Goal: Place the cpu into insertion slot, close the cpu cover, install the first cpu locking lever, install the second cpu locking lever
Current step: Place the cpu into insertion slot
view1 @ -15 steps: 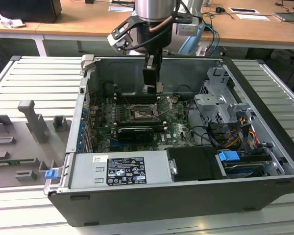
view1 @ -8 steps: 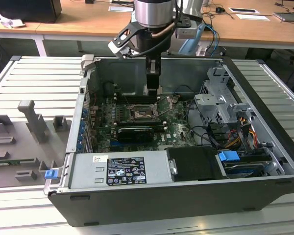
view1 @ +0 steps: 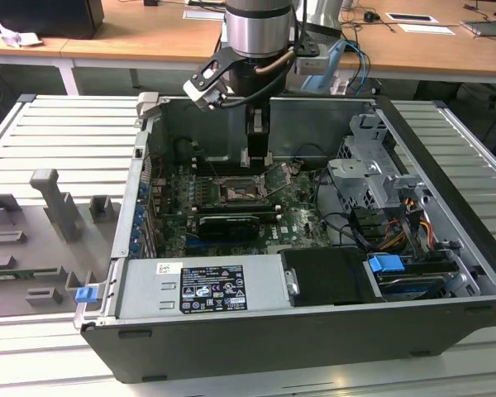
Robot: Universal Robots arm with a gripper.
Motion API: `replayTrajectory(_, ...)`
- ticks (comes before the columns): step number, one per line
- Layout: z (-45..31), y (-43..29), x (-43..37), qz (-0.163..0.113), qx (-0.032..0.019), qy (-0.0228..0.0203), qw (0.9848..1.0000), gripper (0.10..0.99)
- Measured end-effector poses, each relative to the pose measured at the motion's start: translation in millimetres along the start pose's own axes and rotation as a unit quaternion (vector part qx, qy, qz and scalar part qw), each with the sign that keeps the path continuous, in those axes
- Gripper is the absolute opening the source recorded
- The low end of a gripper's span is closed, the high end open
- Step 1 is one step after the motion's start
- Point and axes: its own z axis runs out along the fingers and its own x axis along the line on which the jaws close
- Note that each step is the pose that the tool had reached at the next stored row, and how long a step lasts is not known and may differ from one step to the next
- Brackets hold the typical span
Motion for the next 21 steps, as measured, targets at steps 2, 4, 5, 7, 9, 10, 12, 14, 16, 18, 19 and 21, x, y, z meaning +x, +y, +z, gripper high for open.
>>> replayTrajectory(2, 1.3, -0.1, 0.0, 0.000, 0.0000, 0.0000, 1.0000, 0.529)
replayTrajectory(4, 2.5, -0.2, 0.0, 0.000, 0.0000, -0.0007, 1.0000, 0.529)
replayTrajectory(5, 3.5, -0.3, -0.1, 0.000, -0.0001, -0.0007, 1.0000, 0.529)
replayTrajectory(7, 5.4, -0.6, -0.1, 0.000, -0.0001, -0.0008, 1.0000, 0.529)
replayTrajectory(9, 7.4, -1.1, -0.2, 0.000, -0.0001, -0.0008, 1.0000, 0.529)
replayTrajectory(10, 9.6, -2.0, -0.3, 0.000, -0.0001, -0.0008, 1.0000, 0.529)
replayTrajectory(12, 15.9, -4.3, -0.6, 0.000, -0.0001, -0.0007, 1.0000, 0.529)
replayTrajectory(14, 19.3, -5.5, -0.7, -0.001, -0.0001, -0.0005, 1.0000, 0.529)
replayTrajectory(16, 22.5, -6.0, -0.8, -0.014, 0.0002, 0.0007, 0.9999, 0.529)
replayTrajectory(18, 24.5, -6.3, -0.9, -0.031, 0.0005, 0.0022, 0.9995, 0.529)
replayTrajectory(19, 26.8, -6.6, -0.9, -0.043, 0.0007, 0.0032, 0.9991, 0.529)
replayTrajectory(21, 29.0, -7.0, -1.0, -0.047, 0.0008, 0.0034, 0.9989, 0.529)
